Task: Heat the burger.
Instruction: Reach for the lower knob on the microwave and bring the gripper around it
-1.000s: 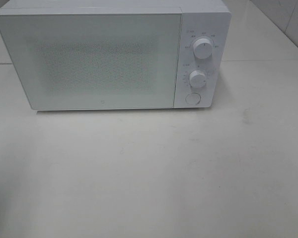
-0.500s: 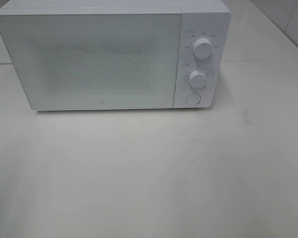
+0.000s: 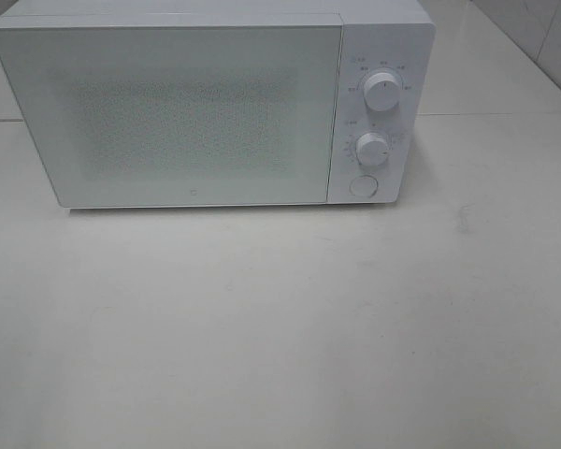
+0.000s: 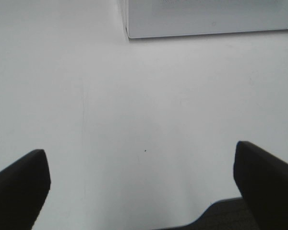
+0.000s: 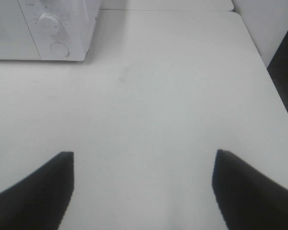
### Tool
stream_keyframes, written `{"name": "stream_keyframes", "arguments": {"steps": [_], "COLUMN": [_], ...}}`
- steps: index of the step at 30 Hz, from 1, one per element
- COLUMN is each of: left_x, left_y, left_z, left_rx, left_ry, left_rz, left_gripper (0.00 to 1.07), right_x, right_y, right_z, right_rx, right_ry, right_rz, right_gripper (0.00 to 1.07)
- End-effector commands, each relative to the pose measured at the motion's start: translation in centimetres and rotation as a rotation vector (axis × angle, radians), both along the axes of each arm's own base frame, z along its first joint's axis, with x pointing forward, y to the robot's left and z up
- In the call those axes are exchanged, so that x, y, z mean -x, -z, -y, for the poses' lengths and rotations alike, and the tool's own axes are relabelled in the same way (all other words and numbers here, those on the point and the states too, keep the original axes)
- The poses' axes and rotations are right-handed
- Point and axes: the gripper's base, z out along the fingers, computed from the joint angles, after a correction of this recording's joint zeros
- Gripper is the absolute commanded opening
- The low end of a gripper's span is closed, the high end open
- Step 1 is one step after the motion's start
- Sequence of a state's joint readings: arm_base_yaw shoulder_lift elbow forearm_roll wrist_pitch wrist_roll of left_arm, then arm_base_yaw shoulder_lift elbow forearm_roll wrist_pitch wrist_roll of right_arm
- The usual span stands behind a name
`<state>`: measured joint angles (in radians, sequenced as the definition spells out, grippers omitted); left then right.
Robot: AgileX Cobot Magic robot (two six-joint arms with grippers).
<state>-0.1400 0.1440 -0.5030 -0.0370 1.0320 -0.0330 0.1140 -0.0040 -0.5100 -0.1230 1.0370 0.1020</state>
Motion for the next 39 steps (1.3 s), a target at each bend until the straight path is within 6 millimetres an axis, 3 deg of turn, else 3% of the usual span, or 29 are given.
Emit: {"name": "stream_keyframes", "arguments": {"steps": [1,5,11,39], "left_x": [0.5,1.3,2.7,2.6], "left_y": [0.0,0.0,0.0,0.0], "left_z": [-0.1,-0.2,-0.2,-0.1], "left_rx": [0.006,0.008,0.013,0.018], "left_ry": [-0.022,-0.140,-0.184,-0.180], "left_rz": [0.035,0.089,0.183,0.173], "left_gripper": [0.99,0.99,0.98,0.98], "right_x": [0.4,0.4,0.4,0.3], "right_y": [0.1,0.1,0.1,0.1], "right_z": [0.0,0.0,0.0,0.0], "right_rx": [-0.004,-0.004,-0.004,-0.004], "right_ry": [0.004,0.004,0.004,0.003], "right_rz": [0.029,0.029,0.029,0.028], "right_gripper": [0.76,0.76,0.76,0.76]}}
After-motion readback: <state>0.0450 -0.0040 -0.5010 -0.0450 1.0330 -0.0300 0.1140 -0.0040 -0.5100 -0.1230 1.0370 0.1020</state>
